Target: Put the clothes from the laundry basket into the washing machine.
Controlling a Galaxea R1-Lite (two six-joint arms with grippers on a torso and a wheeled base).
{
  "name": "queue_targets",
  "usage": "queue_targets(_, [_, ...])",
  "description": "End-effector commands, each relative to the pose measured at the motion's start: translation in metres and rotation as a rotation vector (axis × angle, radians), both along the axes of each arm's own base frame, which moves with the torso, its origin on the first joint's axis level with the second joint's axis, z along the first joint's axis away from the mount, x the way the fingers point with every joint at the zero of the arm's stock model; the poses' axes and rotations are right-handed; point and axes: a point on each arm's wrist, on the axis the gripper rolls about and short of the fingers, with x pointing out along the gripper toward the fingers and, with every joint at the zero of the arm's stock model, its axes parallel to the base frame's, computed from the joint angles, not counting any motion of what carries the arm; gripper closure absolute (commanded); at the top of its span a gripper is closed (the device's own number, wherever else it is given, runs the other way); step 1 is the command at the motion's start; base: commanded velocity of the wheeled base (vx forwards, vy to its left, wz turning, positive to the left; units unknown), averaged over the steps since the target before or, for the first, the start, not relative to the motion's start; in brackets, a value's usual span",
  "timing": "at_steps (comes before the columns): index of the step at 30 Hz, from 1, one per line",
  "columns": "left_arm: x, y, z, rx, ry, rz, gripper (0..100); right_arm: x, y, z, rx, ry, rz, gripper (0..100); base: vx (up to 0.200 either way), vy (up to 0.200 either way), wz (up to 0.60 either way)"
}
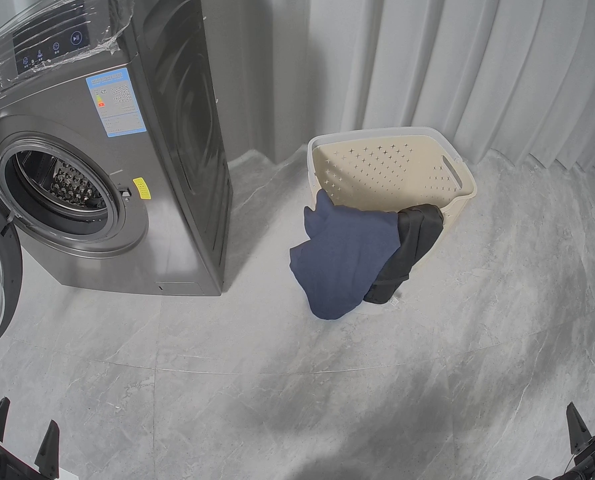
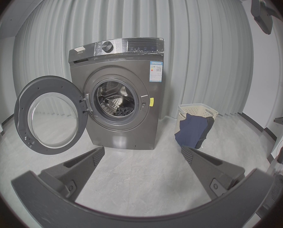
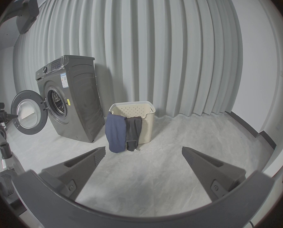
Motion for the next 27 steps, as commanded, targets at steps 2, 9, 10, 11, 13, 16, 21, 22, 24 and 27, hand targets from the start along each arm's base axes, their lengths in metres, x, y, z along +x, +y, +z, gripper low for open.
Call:
queue_targets(2, [0.0006, 0.0, -0.0047, 0.0, 0.008, 0.001, 0, 0.0012, 0.0, -0.0049, 0.0, 0.016, 0.001, 0, 0.0, -0.2, 0.0])
queue_targets(9, [0.0006, 0.0, -0.0047, 0.0, 0.008, 0.001, 0, 0.0012, 0.0, -0.0049, 0.0, 0.016, 0.001, 0, 0.0, -0.057, 0.0])
queue_targets(10, [0.0006, 0.0, -0.0047, 0.0, 0.008, 0.001, 0, 0.0012, 0.0, -0.0049, 0.0, 0.016, 0.001, 0, 0.0, 0.0, 0.0])
queue_targets(11, [0.0006, 0.0, -0.0047, 0.0, 0.008, -0.001, 0, 0.0012, 0.0, -0.0049, 0.0, 0.016, 0.001, 0, 0.2, 0.0, 0.0])
queue_targets(13, [0.0006, 0.0, -0.0047, 0.0, 0.008, -0.001, 0, 0.0012, 0.0, -0.0049, 0.0, 0.016, 0.001, 0, 0.2, 0.0, 0.0])
queue_targets(16, [0.0006, 0.0, -0.0047, 0.0, 0.008, 0.001, 0, 0.0012, 0.0, -0.0049, 0.001, 0.016, 0.001, 0, 0.2, 0.0, 0.0])
queue_targets(21, [0.0006, 0.0, -0.0047, 0.0, 0.008, 0.001, 0, 0.0012, 0.0, -0.0049, 0.0, 0.016, 0.001, 0, 0.2, 0.0, 0.0])
queue_targets(22, [0.0006, 0.0, -0.0047, 0.0, 0.008, 0.001, 0, 0.0012, 0.0, -0.0049, 0.0, 0.016, 0.001, 0, 0.2, 0.0, 0.0])
queue_targets(24, [0.0006, 0.0, -0.0047, 0.0, 0.008, 0.001, 0, 0.0012, 0.0, -0.0049, 0.0, 0.016, 0.001, 0, 0.2, 0.0, 0.0])
queue_targets(27, [0.0006, 0.0, -0.0047, 0.0, 0.008, -0.001, 0, 0.0012, 0.0, -0.0049, -0.002, 0.016, 0.001, 0, 0.2, 0.0, 0.0])
